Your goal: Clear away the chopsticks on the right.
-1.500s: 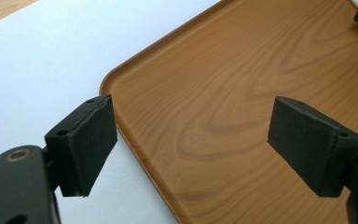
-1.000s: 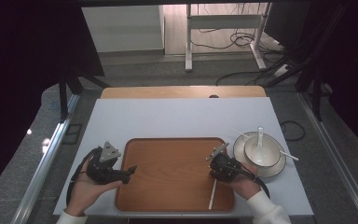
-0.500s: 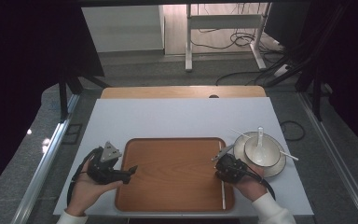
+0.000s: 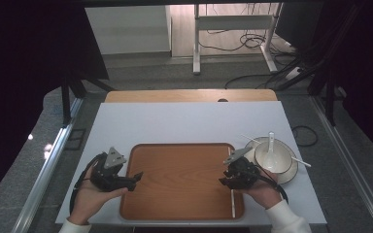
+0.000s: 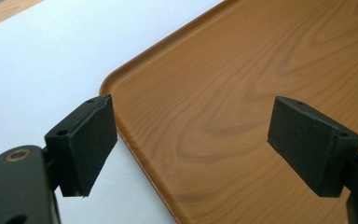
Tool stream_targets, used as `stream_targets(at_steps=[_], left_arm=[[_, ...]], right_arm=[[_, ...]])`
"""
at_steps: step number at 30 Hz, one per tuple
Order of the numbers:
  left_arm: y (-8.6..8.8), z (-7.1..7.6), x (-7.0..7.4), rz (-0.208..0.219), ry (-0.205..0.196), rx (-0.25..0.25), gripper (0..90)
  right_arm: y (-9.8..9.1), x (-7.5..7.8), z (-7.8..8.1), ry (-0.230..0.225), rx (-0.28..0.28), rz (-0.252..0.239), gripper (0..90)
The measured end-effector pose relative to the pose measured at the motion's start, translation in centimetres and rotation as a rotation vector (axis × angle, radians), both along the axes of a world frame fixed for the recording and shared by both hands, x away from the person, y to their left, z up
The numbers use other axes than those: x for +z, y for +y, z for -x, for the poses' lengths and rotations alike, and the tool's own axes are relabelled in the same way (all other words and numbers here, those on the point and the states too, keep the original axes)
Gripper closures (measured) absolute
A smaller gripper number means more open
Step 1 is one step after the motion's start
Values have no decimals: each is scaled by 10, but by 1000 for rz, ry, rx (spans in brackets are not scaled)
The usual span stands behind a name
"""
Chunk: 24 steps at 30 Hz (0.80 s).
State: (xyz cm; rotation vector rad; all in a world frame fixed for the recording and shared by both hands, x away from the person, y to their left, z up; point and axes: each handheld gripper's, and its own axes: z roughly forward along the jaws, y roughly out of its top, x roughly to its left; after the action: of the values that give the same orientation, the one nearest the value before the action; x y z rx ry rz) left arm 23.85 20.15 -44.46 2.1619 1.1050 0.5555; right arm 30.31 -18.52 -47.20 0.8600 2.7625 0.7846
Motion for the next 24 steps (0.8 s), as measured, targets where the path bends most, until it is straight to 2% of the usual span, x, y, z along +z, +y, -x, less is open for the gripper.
stream_targets(at_steps=[2,7,8,12,18,20,24], left_arm=[[0,0,1,1,-2,0,155],[1,0,1,0,-4,0,155],[1,0,1,0,-4,0,155],[2,0,2,0,-4,3,155],[4,1,3,6,-9,9,155],[4,0,3,7,-10,12,155],[3,0,3,3,-11,9,155]], right_arm=[[-2,2,0,-19,-15,-25,476],[-10,11,5,-75,-26,-84,385],[-11,12,6,-73,-28,-96,366],[-17,17,9,-95,-15,-102,260],[-29,29,9,-117,-36,-127,252],[-33,34,10,-135,-46,-126,244],[-42,43,11,-140,-63,-104,240]])
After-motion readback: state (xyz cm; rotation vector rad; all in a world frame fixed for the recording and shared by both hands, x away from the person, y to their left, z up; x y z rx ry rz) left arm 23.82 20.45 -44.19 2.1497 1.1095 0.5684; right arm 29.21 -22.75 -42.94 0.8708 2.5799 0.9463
